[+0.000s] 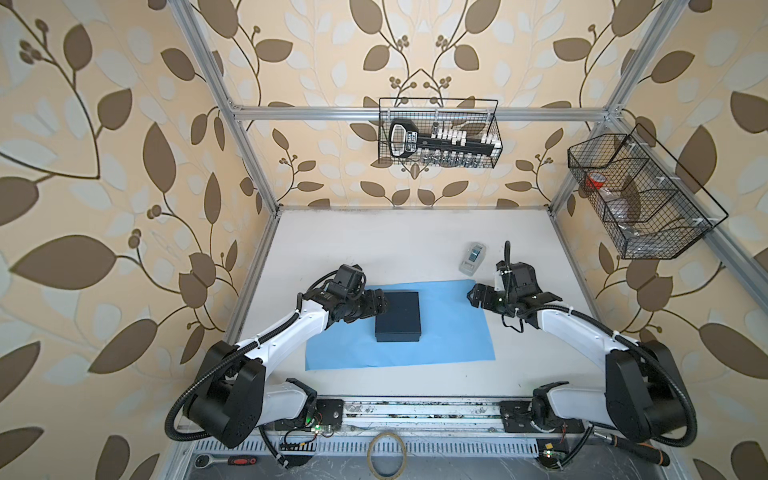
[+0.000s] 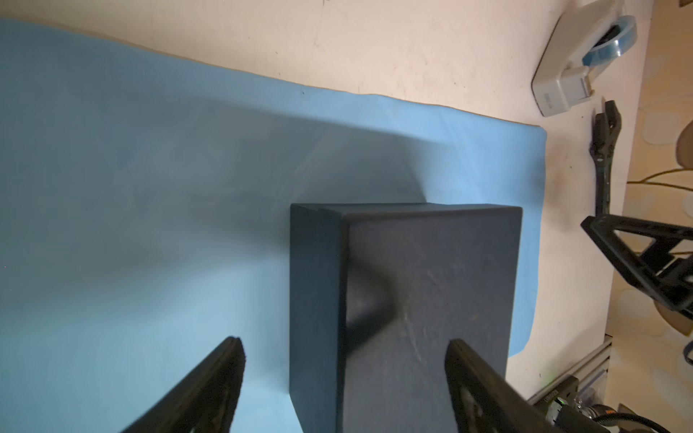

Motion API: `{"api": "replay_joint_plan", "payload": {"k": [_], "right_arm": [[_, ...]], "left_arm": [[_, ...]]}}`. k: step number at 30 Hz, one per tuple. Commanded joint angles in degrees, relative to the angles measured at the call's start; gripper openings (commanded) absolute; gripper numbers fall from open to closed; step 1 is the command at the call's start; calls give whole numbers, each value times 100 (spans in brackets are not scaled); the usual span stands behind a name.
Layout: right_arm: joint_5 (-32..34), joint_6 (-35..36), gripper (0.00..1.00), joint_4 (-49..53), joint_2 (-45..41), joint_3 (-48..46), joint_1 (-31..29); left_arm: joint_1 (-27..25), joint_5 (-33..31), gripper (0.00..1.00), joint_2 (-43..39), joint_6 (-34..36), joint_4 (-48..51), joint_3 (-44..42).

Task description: Wrap the gift box in paper

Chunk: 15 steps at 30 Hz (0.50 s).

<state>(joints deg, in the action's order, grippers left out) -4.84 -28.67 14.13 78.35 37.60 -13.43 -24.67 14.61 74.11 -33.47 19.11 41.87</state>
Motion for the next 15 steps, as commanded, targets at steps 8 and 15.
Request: {"api": "replay_joint_plan", "payload": {"k": [8, 15], "right_arm": [[-368, 239, 82, 123, 620, -97, -21], [-1340, 234, 68, -82, 778, -221, 50]], "left_arm": [[14, -88, 86, 208, 186, -271, -250], [10, -118, 86, 245, 188, -410, -549]]}}
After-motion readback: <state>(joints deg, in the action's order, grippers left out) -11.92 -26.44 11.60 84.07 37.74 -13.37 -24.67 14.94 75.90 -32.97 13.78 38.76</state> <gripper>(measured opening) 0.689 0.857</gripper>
